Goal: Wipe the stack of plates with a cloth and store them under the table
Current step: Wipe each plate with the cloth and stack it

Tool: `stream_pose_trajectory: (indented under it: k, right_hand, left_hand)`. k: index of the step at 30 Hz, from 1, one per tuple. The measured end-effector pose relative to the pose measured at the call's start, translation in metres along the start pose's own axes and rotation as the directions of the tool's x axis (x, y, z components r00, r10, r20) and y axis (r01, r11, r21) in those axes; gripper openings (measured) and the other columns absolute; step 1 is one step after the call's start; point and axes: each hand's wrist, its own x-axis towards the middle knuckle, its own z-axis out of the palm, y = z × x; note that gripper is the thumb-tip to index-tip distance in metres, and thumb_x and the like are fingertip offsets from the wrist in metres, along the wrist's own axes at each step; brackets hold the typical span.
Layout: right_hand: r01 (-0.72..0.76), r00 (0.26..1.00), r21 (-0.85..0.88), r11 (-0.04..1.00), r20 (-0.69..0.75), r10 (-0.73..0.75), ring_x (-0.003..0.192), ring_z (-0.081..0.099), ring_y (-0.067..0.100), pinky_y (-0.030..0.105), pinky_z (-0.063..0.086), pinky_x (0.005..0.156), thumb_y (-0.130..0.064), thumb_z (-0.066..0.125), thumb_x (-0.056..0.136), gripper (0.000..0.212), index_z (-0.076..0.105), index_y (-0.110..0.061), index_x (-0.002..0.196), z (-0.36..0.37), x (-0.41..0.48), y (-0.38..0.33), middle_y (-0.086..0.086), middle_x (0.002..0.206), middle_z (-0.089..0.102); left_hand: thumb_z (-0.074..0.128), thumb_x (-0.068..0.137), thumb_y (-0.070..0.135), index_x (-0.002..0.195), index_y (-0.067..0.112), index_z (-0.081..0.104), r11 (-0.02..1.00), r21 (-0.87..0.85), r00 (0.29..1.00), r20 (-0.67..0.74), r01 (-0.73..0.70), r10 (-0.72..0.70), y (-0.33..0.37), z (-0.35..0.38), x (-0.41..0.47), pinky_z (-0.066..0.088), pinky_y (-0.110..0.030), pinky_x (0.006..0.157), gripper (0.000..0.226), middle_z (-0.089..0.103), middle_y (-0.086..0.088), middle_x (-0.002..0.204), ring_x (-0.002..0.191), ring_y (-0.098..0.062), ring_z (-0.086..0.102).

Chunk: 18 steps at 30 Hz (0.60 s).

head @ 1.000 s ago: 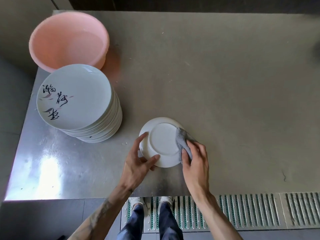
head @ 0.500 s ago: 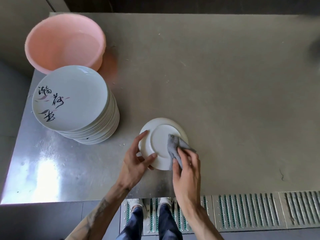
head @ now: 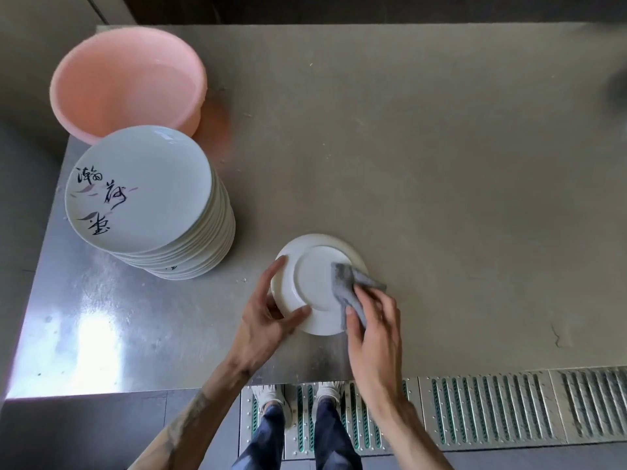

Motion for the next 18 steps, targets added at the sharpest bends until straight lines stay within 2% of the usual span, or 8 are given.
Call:
stream_pose_trajectory:
  k: [1,2,4,6,10,13,16,18]
  right_hand:
    - [-0.003,1.000,-0.003,1.000,0.006,0.003,0.123,0.055,0.018,0.026,0.043,0.109,-0.016,0.065,0.098,0.042,0.061,-0.016,0.140,-0.003,0.008,0.002,0.001,0.134,0.053]
    - [-0.008,1.000,-0.007,1.000,0.010,0.008,0.124,0.055,0.020,0.025,0.041,0.109,-0.016,0.065,0.098,0.042,0.061,-0.014,0.140,-0.005,0.015,0.003,0.002,0.134,0.054]
    - [-0.012,1.000,-0.017,1.000,0.008,0.012,0.124,0.055,0.021,0.025,0.041,0.109,-0.015,0.066,0.098,0.042,0.061,-0.013,0.139,-0.005,0.015,0.000,0.003,0.133,0.054]
    - [-0.009,1.000,-0.022,1.000,0.000,0.009,0.121,0.055,0.019,0.022,0.040,0.108,-0.016,0.067,0.096,0.043,0.062,-0.015,0.138,0.000,0.001,-0.005,0.001,0.131,0.053]
    - [0.030,1.000,-0.067,0.997,0.005,-0.030,0.118,0.055,0.019,0.018,0.038,0.106,-0.017,0.068,0.096,0.044,0.062,-0.016,0.139,0.004,-0.011,-0.005,0.000,0.134,0.052]
    - [0.019,1.000,-0.052,0.998,0.020,-0.018,0.122,0.056,0.022,0.025,0.042,0.108,-0.015,0.065,0.098,0.043,0.061,-0.015,0.140,-0.004,0.013,0.000,0.001,0.136,0.054]
    - [0.006,1.000,-0.040,0.999,0.008,-0.006,0.122,0.055,0.020,0.034,0.048,0.107,-0.016,0.067,0.097,0.043,0.062,-0.016,0.139,-0.001,0.010,-0.007,0.001,0.133,0.054]
    - [0.025,1.000,-0.032,0.999,-0.001,-0.025,0.118,0.055,0.017,0.034,0.051,0.103,-0.015,0.069,0.094,0.043,0.063,-0.018,0.137,0.006,-0.010,-0.014,-0.001,0.131,0.053]
  left_hand:
    - [0.085,0.084,0.014,0.146,0.048,0.044,1.000,0.008,1.000,0.000,0.000,0.000,0.001,-0.003,0.001,0.056,-0.031,0.057,0.081,0.071,-0.015,0.090,0.066,-0.022,0.064]
    - [0.084,0.085,0.013,0.145,0.047,0.045,1.000,0.013,1.000,-0.003,0.000,0.000,0.002,-0.004,0.003,0.057,-0.032,0.057,0.079,0.071,-0.015,0.095,0.066,-0.022,0.066]
    - [0.083,0.086,0.011,0.145,0.044,0.046,0.999,0.031,1.000,-0.004,-0.012,0.012,0.004,-0.005,0.005,0.060,-0.036,0.058,0.077,0.065,-0.013,0.116,0.071,-0.025,0.070]
    - [0.084,0.085,0.009,0.145,0.044,0.045,0.999,0.041,1.000,0.003,-0.025,0.025,0.004,-0.002,0.006,0.062,-0.041,0.058,0.080,0.058,-0.009,0.124,0.071,-0.026,0.072]
    - [0.088,0.080,0.011,0.150,0.050,0.039,0.999,0.051,1.000,0.023,-0.008,0.007,-0.001,0.001,0.001,0.063,-0.044,0.060,0.094,0.066,-0.003,0.116,0.081,-0.026,0.073]
    - [0.086,0.084,0.019,0.149,0.055,0.037,0.997,0.080,1.000,0.014,-0.006,0.005,-0.002,-0.002,0.001,0.063,-0.047,0.062,0.089,0.073,-0.015,0.095,0.069,-0.036,0.072]
    - [0.084,0.086,0.015,0.148,0.056,0.038,0.998,0.062,1.000,-0.002,-0.007,0.007,0.001,0.001,0.003,0.064,-0.049,0.065,0.087,0.070,-0.012,0.109,0.067,-0.033,0.075]
    - [0.085,0.084,0.011,0.148,0.056,0.038,0.999,0.038,1.000,-0.006,0.004,-0.004,0.000,0.006,0.002,0.064,-0.049,0.065,0.091,0.068,-0.008,0.109,0.071,-0.033,0.076]
